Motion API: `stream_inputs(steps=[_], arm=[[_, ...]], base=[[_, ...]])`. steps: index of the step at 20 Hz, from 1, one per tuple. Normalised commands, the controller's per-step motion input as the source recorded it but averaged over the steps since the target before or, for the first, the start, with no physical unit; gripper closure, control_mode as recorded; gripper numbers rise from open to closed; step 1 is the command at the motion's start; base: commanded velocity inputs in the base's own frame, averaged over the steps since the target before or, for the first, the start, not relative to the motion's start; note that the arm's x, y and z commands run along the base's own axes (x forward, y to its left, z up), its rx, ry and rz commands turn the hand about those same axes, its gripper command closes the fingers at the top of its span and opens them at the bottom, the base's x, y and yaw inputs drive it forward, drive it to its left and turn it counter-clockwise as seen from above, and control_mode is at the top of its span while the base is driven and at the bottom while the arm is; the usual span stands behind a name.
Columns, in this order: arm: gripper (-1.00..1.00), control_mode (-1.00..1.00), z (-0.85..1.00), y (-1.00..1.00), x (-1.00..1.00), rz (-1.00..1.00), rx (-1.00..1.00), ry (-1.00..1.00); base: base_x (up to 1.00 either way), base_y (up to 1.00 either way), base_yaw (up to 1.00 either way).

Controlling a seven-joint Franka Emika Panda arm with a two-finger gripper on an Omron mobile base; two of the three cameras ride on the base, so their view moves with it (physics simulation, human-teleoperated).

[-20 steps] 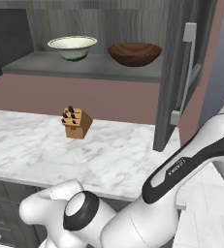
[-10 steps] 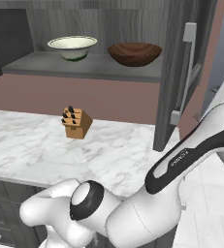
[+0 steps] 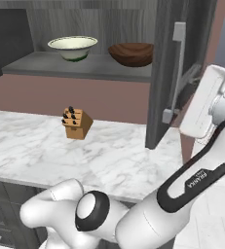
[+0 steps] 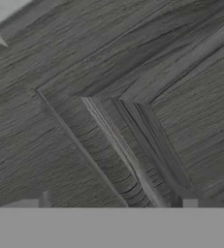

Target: Open the cabinet. Pick the bowls from the counter and place them in the cabinet. Then close the cabinet.

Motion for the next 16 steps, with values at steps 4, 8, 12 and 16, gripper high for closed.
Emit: stream_inputs(steps=[4,8,12,16], arm=[[-1.00,-1.00,-0.05,1.00,0.09,0.23,0.18,-0.32],[-1.00,-1.00,-0.01,1.00,0.25,0.19,0.17,-0.30],[-1.00,-1.00,0.00,1.00,0.69,0.05,0.12,-0.21],[-1.00,-1.00,0.00,1.00,1.00,0.00,0.07,-0.02]], base=[[0.00,0.00,0.00],[0.00,0.00,0.00],[0.00,0.00,0.00],[0.00,0.00,0.00]])
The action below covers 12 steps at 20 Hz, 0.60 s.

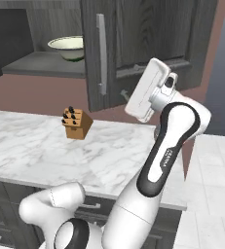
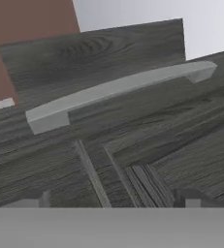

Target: Open the cabinet. Pick the bowls from the counter and place them in the cabinet. Then close the cabinet.

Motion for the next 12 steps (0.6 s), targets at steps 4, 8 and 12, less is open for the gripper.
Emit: stream_inputs(steps=[4,8,12], arm=[[-1.00,-1.00,0.00,0.94,1.00,0.00,0.06,0.01],[-1.00,-1.00,0.00,0.66,1.00,0.00,0.05,0.08],[-1.00,-1.00,0.00,0.39,1.00,-0.01,0.00,0.20]], base=[[0.00,0.00,0.00],[0.00,0.00,0.00],[0.00,0.00,0.00]])
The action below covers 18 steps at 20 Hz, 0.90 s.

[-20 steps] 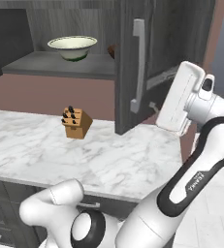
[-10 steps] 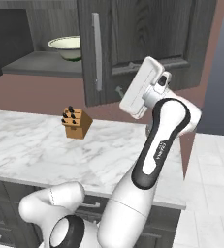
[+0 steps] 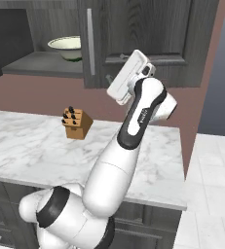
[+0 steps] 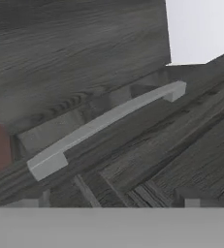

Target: Open the cabinet. Pick the bowls from the counter and place them in the cabinet. Then close the cabinet.

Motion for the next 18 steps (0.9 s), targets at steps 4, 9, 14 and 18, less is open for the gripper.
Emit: stream_inputs(steps=[4,9,14,18], arm=[[-1.00,-1.00,0.00,0.26,1.00,-0.14,0.00,0.33],[-1.00,-1.00,0.12,0.26,1.00,-0.25,-0.02,0.42],[-1.00,-1.00,0.11,0.32,1.00,-0.29,-0.05,0.42],[-1.00,-1.00,0.00,0.26,0.63,-0.19,-0.04,0.12]], base=[[0.00,0.00,0.00],[0.00,0.00,0.00],[0.00,0.00,0.00],[0.00,0.00,0.00]])
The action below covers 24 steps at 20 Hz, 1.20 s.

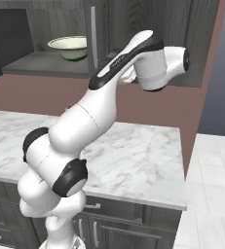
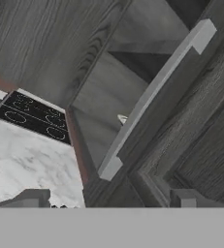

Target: Open the cabinet. Pick the bowls from the counter and place them in the cabinet. Then close the cabinet.

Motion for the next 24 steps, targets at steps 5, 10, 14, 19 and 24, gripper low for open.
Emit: stream_inputs(steps=[5,10,14,19,24], arm=[[-1.00,-1.00,-0.03,0.04,-0.14,0.00,0.00,-0.02],[-1.00,-1.00,-0.75,0.72,-0.86,-0.05,-0.07,-0.57],[-1.00,-1.00,-1.00,1.00,-0.37,-0.21,-0.06,-0.74],[-1.00,-1.00,-0.54,1.00,0.00,-0.29,-0.10,-0.60],[-1.00,-1.00,0.01,0.60,-0.56,-0.37,-0.04,-0.32]], base=[[0.00,0.00,0.00],[0.00,0.00,0.00],[0.00,0.00,0.00],[0.00,0.00,0.00],[0.00,0.00,0.00]])
